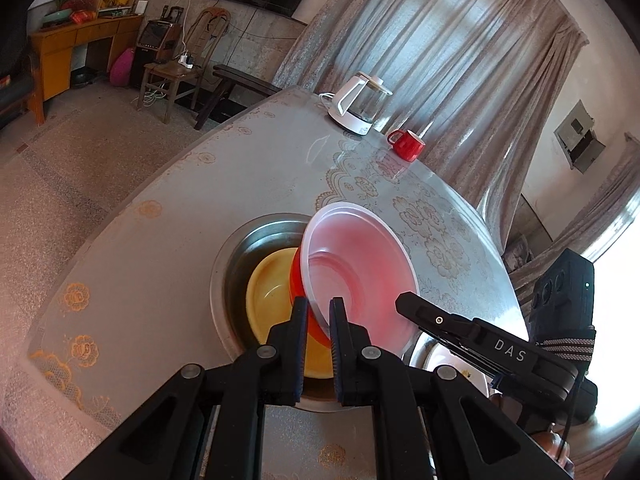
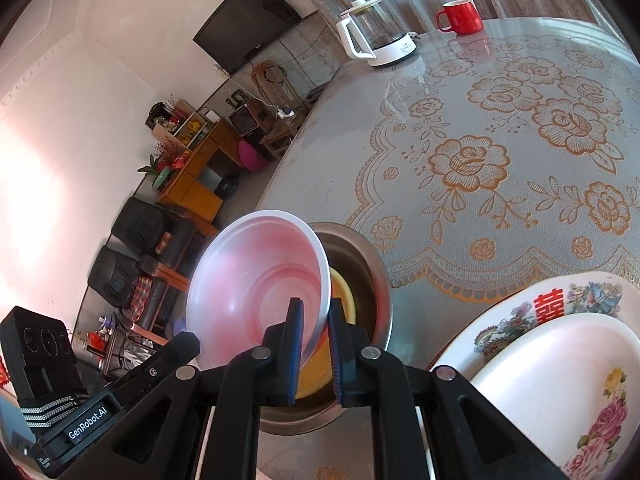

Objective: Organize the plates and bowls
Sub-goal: 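Lift the red bowl with the right gripper and lower it onto the yellow bowl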

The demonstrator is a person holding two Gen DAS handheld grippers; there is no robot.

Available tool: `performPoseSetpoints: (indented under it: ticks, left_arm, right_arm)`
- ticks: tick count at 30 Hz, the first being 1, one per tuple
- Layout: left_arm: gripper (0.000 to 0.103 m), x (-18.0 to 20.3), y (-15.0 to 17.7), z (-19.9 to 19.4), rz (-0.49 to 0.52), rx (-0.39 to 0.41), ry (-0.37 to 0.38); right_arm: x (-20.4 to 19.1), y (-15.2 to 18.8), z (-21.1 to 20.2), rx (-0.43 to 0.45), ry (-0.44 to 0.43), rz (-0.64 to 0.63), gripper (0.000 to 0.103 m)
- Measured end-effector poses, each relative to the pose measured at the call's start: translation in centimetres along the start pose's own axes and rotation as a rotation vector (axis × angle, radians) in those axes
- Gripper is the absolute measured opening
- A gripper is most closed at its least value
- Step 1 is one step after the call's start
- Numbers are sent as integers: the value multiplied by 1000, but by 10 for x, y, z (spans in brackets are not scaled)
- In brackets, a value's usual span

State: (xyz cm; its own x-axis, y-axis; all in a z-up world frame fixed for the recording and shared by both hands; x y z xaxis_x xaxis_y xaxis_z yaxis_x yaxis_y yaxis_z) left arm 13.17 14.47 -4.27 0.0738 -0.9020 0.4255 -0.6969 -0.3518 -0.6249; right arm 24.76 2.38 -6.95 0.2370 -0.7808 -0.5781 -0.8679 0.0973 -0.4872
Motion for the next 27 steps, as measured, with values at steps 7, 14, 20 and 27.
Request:
performPoseSetpoints:
  ticks: [7,14,20,27]
  left_arm:
    - [9,-13,14,4,-22,-18,-19]
    - [9,-20,18,11,-20,-34,-34]
    - [9,-19,18,12,-10,-35,-31]
    - [9,-24,20,17,-21,-48,-39]
  right_arm:
    - [0,13,14,-37,27,-14,12]
    - [-1,20,21,-42,56,-45,13]
    - [0,22,21,-35,84,-63,14]
    - [3,23,16,-26,87,-49,19]
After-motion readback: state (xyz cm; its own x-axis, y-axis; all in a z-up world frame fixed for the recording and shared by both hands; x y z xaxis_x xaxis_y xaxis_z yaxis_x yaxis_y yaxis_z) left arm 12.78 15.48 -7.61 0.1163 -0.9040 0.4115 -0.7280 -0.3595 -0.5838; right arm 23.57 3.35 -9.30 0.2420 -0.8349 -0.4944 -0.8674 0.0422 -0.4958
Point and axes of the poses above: each gripper's, at about its wrist camera, not at the fingertips, and z roughly the way its jaws point, x to its right, y to its underside, the point moved 10 cm from there along z, roughly the way its jaws point, and after that the axes turned 5 degrees about z, right-handed, at the moved point
